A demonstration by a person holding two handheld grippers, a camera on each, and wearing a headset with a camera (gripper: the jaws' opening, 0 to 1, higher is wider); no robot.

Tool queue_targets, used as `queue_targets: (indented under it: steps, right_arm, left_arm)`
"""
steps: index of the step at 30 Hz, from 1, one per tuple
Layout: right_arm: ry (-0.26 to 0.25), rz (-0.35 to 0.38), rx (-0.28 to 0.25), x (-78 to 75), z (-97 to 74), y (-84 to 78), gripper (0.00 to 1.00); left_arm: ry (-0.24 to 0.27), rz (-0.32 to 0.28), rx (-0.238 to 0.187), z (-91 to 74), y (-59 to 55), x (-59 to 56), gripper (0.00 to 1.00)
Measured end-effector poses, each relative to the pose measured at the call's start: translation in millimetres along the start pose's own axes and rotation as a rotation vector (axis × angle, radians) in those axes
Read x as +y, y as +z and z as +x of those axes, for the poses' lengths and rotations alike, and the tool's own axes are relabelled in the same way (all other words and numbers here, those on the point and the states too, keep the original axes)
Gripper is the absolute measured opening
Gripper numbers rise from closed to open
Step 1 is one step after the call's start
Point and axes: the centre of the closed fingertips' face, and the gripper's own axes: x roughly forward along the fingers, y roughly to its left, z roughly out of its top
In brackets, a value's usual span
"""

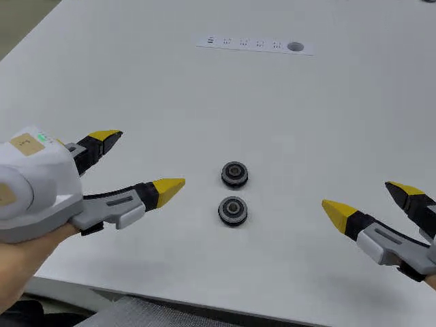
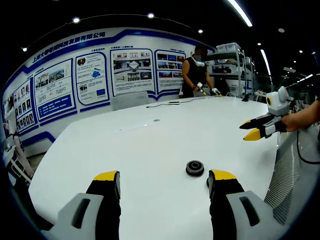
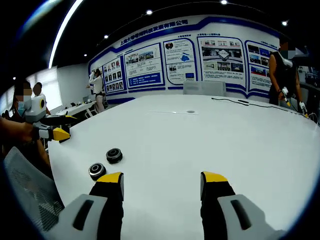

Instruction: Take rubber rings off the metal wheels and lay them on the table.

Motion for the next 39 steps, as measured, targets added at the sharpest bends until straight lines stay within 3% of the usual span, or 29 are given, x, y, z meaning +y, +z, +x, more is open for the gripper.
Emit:
queue_targets:
  steps: [8, 15, 20, 30, 35, 39]
  right_arm:
    - [0.02, 0.033, 0.012, 5.3, 1.3, -3.7, 0.62]
    - [0.034, 0.019, 0.034, 8.4, 1.6, -8.2, 0.61]
    - [0.047, 0.023, 0.041, 12.4, 0.5, -10.6, 0.61]
    - [0.066, 0.031, 0.057, 16.2, 2.4, -15.1, 0.6]
    - [0.075, 0.043, 0.056, 17.9, 3.8, -15.3, 0.6]
    - [0.083, 0.047, 0.064, 20.2, 5.1, -17.4, 0.59]
  left_arm:
    - [-0.089, 0.03, 0.013, 20.4, 1.7, -24.4, 0.62]
    - [-0.139, 0.037, 0.002, 32.5, 0.4, -42.1, 0.6]
    - [-0.204, 0.076, 0.049, 40.2, -13.6, -60.8, 0.57]
    - [-0.277, 0.099, 0.085, 50.4, -30.0, -80.4, 0.5]
    - [-0.31, 0.094, 0.09, 54.5, -32.8, -89.4, 0.46]
    - [-0.348, 0.112, 0.121, 56.8, -41.0, -96.7, 0.41]
